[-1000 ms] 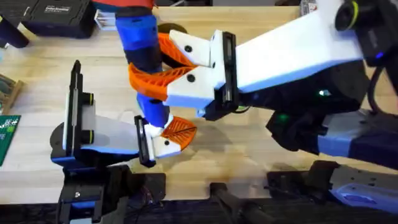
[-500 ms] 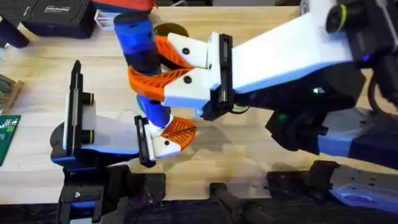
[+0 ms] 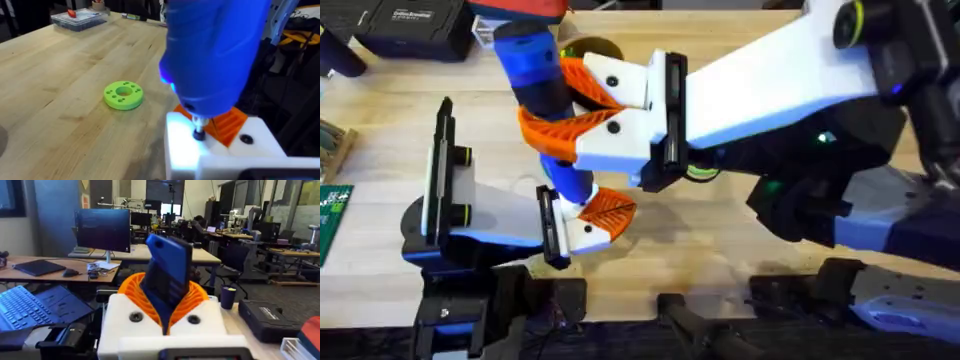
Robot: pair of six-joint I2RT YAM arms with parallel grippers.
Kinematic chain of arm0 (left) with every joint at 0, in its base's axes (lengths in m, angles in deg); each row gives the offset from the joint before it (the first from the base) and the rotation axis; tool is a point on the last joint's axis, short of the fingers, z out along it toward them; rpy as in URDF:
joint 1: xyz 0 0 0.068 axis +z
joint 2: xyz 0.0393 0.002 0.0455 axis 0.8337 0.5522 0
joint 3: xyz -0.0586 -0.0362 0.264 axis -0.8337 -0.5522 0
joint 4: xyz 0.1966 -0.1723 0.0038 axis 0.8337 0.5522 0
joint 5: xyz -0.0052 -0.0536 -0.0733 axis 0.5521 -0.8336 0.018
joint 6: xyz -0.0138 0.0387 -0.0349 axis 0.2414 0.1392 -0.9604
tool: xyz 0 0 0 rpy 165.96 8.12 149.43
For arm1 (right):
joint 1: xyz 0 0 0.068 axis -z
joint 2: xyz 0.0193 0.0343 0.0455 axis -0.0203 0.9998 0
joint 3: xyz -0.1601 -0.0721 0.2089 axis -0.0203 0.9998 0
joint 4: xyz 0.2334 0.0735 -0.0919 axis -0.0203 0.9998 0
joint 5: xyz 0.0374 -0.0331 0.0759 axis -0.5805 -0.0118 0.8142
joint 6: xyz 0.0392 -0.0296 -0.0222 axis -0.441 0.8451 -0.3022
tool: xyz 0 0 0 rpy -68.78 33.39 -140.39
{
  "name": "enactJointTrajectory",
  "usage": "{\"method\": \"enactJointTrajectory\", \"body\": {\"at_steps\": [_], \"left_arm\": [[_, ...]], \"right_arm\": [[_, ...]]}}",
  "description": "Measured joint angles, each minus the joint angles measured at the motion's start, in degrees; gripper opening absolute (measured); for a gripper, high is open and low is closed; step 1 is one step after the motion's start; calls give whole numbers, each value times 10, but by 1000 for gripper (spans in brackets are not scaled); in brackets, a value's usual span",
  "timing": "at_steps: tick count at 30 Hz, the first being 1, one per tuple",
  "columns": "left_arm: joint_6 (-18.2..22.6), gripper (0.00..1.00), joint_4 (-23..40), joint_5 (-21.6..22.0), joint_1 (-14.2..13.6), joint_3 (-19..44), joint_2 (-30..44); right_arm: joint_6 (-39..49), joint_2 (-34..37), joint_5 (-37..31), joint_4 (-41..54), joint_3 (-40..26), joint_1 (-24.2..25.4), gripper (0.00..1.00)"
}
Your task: Pick up the gripper from the table and insert it into the empty holder that is missing its gripper. Then pick up a screw, insert it into the mounting hole, and use the screwdriver to tighten it. Finally, clean up the table by picking up the vegetable and placing it into the bucket.
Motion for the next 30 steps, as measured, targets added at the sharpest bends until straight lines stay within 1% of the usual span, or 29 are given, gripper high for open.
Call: {"method": "enactJointTrajectory", "body": {"at_steps": [5, 9, 15, 26, 30], "left_arm": [[-1, 4, 0, 0, 0, 0, 0], [-11, 4, 0, 1, 0, 0, 0], [-7, 4, 0, 0, 0, 0, 0], [0, 4, -1, 1, 0, 0, 0], [3, 4, -1, 1, 0, 0, 0]], "right_arm": [[3, 0, -2, 11, -2, 0, 28], [10, -1, 4, 11, -3, -1, 28], [11, -1, 3, 11, -3, -2, 28], [12, 1, 14, -14, -1, -3, 28], [3, 9, 23, -45, 2, -3, 28]]}}
